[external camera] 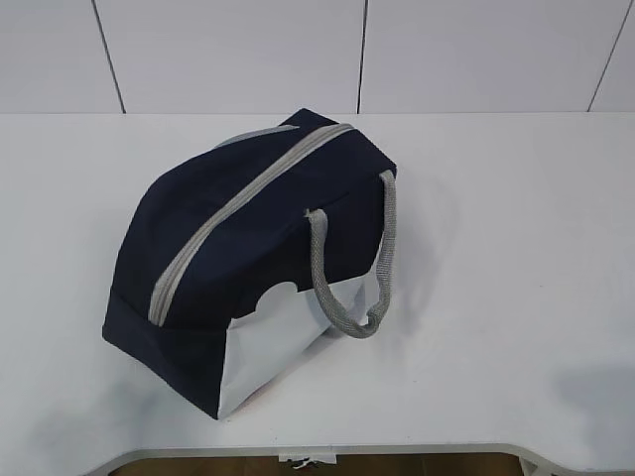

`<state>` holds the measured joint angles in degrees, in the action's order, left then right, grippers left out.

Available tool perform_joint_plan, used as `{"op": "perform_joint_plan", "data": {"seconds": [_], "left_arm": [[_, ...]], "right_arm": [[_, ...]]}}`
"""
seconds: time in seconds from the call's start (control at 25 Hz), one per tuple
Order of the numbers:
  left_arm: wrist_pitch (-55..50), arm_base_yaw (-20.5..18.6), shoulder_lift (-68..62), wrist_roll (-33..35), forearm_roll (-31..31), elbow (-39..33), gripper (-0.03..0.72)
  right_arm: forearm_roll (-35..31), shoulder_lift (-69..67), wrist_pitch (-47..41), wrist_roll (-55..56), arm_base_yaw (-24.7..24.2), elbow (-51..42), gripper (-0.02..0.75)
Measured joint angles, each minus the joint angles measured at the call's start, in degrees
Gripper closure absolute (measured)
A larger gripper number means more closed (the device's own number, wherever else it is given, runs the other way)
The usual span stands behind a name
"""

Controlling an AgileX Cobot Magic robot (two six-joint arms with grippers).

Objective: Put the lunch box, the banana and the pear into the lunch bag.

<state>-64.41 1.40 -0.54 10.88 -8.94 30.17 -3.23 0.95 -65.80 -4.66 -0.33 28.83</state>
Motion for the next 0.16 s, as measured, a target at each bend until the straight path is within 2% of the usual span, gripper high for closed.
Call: {"op": "perform_joint_plan", "data": {"seconds": [0.16], "left_arm": [[0.0, 0.0, 0.0, 0.0, 0.0, 0.0, 0.446]], "right_arm": [[0.0, 0.0, 0.0, 0.0, 0.0, 0.0, 0.337]]}}
